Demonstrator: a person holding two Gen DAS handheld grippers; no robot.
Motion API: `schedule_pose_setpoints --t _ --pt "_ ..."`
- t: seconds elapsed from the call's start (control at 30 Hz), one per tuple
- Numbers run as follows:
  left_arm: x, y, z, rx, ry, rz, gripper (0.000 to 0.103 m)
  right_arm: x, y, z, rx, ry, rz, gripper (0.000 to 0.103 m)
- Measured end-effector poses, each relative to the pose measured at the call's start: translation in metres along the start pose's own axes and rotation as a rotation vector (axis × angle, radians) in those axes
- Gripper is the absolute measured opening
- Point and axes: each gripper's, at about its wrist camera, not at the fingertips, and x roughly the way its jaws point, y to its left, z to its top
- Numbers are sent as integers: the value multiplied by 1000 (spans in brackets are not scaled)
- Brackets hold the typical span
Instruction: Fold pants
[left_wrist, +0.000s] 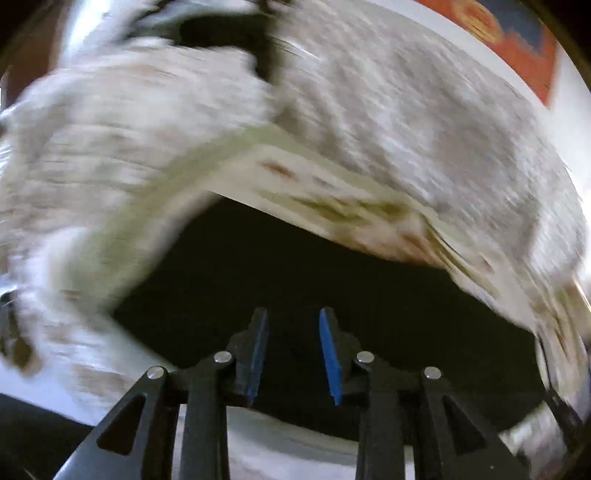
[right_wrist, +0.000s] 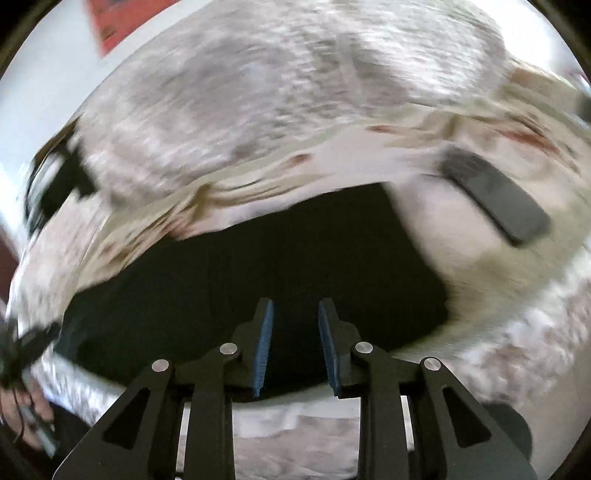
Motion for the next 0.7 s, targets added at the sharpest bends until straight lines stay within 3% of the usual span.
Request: schedule_pose_setpoints --t 0.13,0.2,0.27,0.43,0.6,0.7 --pt "24 -33 -21 109 117 -95 32 24 27 -13 -134 72 47 26" --pt "21 -41 -33 155 107 -78 32 33 35 -27 -224 133 27 27" --pt "14 -44 -42 199 107 -73 32 25 36 -34 -273 121 22 27" --pt "6 -43 -44 197 116 -80 32 16 37 -33 -298 154 11 27" --pt "12 -52 -29 189 120 -115 32 16 52 -19 -271 93 47 27" --pt "21 -66 -24 207 142 -158 32 38 60 -25 -284 186 79 29"
